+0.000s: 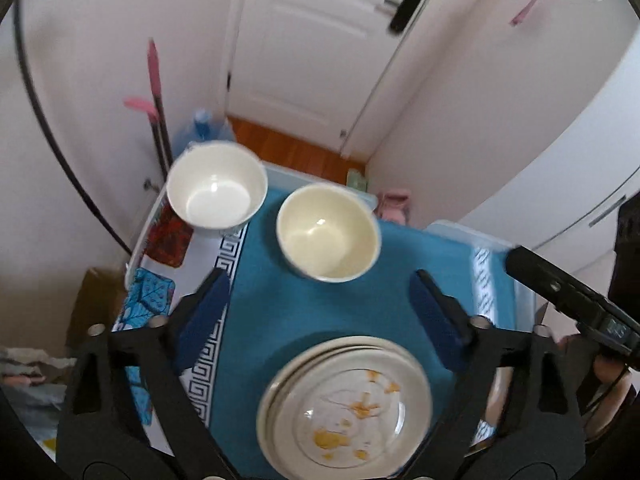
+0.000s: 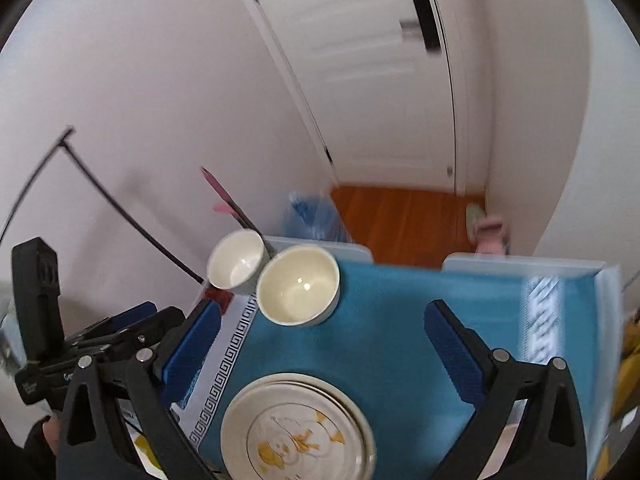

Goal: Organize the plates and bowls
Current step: 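Grasp the rim of the cream bowl with both grippers, then carry the cream bowl and lower it into the taupe basin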

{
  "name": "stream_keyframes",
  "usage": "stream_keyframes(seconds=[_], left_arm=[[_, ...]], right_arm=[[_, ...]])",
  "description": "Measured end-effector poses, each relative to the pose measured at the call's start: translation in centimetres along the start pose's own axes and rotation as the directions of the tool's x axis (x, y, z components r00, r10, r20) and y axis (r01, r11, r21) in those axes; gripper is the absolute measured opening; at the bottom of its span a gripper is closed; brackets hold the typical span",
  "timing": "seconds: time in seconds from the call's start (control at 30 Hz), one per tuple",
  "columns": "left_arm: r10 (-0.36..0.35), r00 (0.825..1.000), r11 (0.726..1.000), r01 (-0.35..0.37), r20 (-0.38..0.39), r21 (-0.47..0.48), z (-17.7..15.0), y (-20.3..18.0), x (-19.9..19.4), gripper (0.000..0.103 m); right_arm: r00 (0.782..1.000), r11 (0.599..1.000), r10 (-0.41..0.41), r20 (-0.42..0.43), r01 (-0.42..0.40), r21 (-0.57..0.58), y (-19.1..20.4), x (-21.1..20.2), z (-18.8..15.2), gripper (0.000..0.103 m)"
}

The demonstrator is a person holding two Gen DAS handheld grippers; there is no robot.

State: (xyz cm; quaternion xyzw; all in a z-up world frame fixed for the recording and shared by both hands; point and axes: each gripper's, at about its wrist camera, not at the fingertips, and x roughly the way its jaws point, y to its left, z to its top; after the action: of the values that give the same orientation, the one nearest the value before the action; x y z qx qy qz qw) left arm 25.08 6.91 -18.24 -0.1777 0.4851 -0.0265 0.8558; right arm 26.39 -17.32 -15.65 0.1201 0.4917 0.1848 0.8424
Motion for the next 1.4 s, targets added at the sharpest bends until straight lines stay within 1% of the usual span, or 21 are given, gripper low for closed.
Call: stream_keyframes(seconds=[0.03, 0.1, 0.13, 0.17, 0.2, 0.23, 0.27, 0.33, 0.4, 0.43, 0.47, 0.53, 0.57, 0.6, 0.63, 0.67, 0.87, 0.97, 1.07, 1.2, 1.4], left_arm=[[-0.002, 1.000, 1.000, 0.002, -0.023, 0.003, 0.1, 0.5, 1.1, 0.078], [-0.009, 0.997, 1.000, 0.010, -0.073, 0.010, 0.6, 1.4, 3.9, 0.073], [-0.017, 0.996, 1.000, 0.018, -0.093, 0.013, 0.8, 1.8, 5.1, 0.069], [-0.029, 0.993, 0.999, 0.031, -0.117, 0.016, 1.1, 2.1, 6.7, 0.066], [-0.034, 0.991, 0.999, 0.037, -0.132, 0.021, 1.2, 2.1, 7.8, 0.065], [-0.035, 0.989, 0.999, 0.039, -0.145, 0.028, 1.2, 2.2, 8.8, 0.061], [-0.035, 0.987, 0.998, 0.041, -0.157, 0.037, 1.3, 2.3, 10.0, 0.053], [-0.032, 0.982, 0.998, 0.042, -0.187, 0.050, 1.5, 2.4, 11.9, 0.045], [-0.040, 0.977, 0.997, 0.052, -0.210, 0.055, 1.6, 2.6, 13.4, 0.042], [-0.038, 0.975, 0.997, 0.053, -0.217, 0.062, 1.6, 2.6, 14.0, 0.040], [-0.036, 0.975, 0.996, 0.052, -0.221, 0.069, 1.7, 2.8, 14.5, 0.035], [-0.035, 0.972, 0.995, 0.056, -0.231, 0.083, 1.8, 2.9, 15.2, 0.030], [-0.039, 0.971, 0.995, 0.060, -0.234, 0.084, 1.9, 2.9, 15.5, 0.027], [-0.048, 0.971, 0.994, 0.069, -0.234, 0.082, 1.9, 3.0, 15.6, 0.026], [-0.046, 0.972, 0.994, 0.068, -0.231, 0.085, 2.0, 3.0, 15.7, 0.026], [-0.042, 0.973, 0.993, 0.065, -0.229, 0.094, 2.0, 3.0, 15.8, 0.025], [-0.013, 0.976, 0.989, 0.044, -0.217, 0.140, 2.2, 2.3, 15.8, 0.024], [-0.009, 0.980, 0.986, 0.041, -0.197, 0.159, 2.3, 1.4, 15.1, 0.024], [-0.006, 0.987, 0.983, 0.036, -0.162, 0.181, 2.5, 0.6, 13.6, 0.024], [-0.009, 0.994, 0.976, 0.032, -0.109, 0.217, 2.8, -0.9, 10.9, 0.024], [-0.030, 0.999, 0.962, 0.039, -0.036, 0.269, 2.2, -5.1, 5.7, 0.024]], right_arm=[[1.000, 1.000, -0.003, -0.023, 0.003, 0.019, -0.3, 1.3, 0.0, 0.096], [0.995, 0.998, -0.027, -0.098, 0.033, 0.056, -0.7, 5.2, 0.1, 0.079], [0.992, 0.997, -0.032, -0.123, 0.041, 0.068, -0.8, 6.6, -0.1, 0.074], [0.988, 0.995, -0.034, -0.154, 0.048, 0.088, -1.1, 8.3, -0.3, 0.067], [0.984, 0.993, -0.034, -0.175, 0.053, 0.104, -1.2, 9.5, -0.3, 0.062], [0.980, 0.990, -0.034, -0.194, 0.059, 0.124, -1.5, 11.0, -0.5, 0.059], [0.978, 0.989, -0.034, -0.204, 0.063, 0.136, -1.6, 11.9, -0.6, 0.054], [0.975, 0.986, -0.027, -0.220, 0.062, 0.155, -1.7, 13.6, -0.6, 0.050], [0.973, 0.984, -0.029, -0.229, 0.067, 0.163, -1.6, 14.8, -0.8, 0.042], [0.973, 0.984, -0.027, -0.230, 0.067, 0.167, -1.5, 15.1, -0.9, 0.040], [0.972, 0.983, -0.025, -0.232, 0.066, 0.171, -1.4, 15.5, -0.8, 0.035], [0.973, 0.982, -0.029, -0.231, 0.071, 0.176, -1.3, 15.8, -1.0, 0.033], [0.973, 0.982, -0.030, -0.230, 0.071, 0.175, -1.3, 16.1, -1.0, 0.029], [0.973, 0.981, -0.030, -0.231, 0.072, 0.177, -1.3, 16.4, -0.9, 0.022], [0.972, 0.981, -0.033, -0.231, 0.076, 0.181, -1.2, 16.5, -0.9, 0.019], [0.973, 0.980, -0.039, -0.228, 0.082, 0.183, -1.2, 16.4, -1.0, 0.017], [0.975, 0.978, -0.061, -0.213, 0.100, 0.180, -1.0, 16.4, -0.9, 0.016], [0.980, 0.978, -0.061, -0.189, 0.097, 0.187, -0.9, 15.7, -0.7, 0.016], [0.985, 0.979, -0.061, -0.160, 0.090, 0.182, -0.7, 14.6, -0.6, 0.016], [0.993, 0.982, -0.056, -0.106, 0.074, 0.175, -0.6, 12.0, -0.4, 0.016], [0.998, 0.984, -0.052, -0.031, 0.056, 0.167, -0.7, 6.1, -0.7, 0.016]])
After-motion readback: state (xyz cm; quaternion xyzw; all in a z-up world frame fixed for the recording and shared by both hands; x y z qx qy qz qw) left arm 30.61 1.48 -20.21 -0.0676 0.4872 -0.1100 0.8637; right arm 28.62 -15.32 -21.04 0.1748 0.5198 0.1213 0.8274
